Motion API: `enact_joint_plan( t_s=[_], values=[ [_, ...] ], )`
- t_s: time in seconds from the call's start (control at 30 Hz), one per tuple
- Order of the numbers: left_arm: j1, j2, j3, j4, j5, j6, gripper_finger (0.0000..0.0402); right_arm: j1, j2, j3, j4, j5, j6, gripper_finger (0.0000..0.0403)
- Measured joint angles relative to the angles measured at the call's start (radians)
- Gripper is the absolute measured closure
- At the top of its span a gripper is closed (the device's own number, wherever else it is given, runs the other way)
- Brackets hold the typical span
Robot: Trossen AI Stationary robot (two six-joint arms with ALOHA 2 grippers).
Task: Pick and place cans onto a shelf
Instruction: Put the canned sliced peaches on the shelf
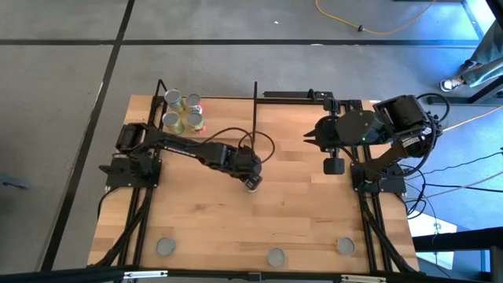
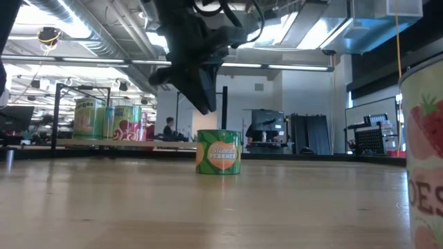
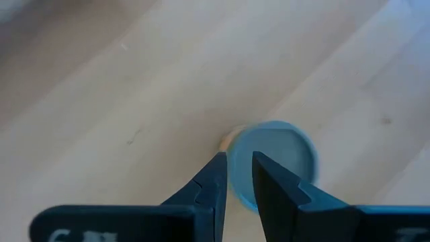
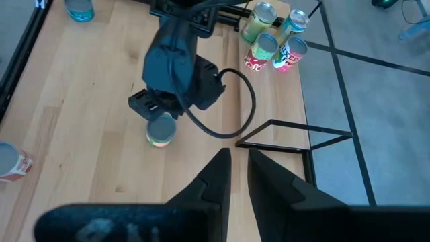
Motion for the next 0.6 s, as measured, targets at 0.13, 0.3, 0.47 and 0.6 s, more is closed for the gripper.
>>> enact_joint_plan(
  t_s=[0.13, 0.3, 0.47, 0.6],
  values=[
    [0.006, 0.004, 0.000, 0.002, 0.037, -0.034, 0.0337, 0.000, 0.000, 0.000, 0.000, -0.001, -0.001, 0.0350],
    [0.006, 0.010, 0.000, 0.002, 0.035, -0.033, 0.0337, 0.000, 0.000, 0.000, 0.000, -0.001, -0.002, 0.0350],
    [0.005, 0.021, 0.000, -0.006, 0.035, -0.002, 0.0337, 0.000, 0.000, 0.000, 0.000, -0.001, -0.002, 0.0350],
    [0.003, 0.032, 0.001, 0.000, 0.032, 0.020, 0.0337, 0.000, 0.000, 0.000, 0.000, -0.001, -0.002, 0.0350]
  ],
)
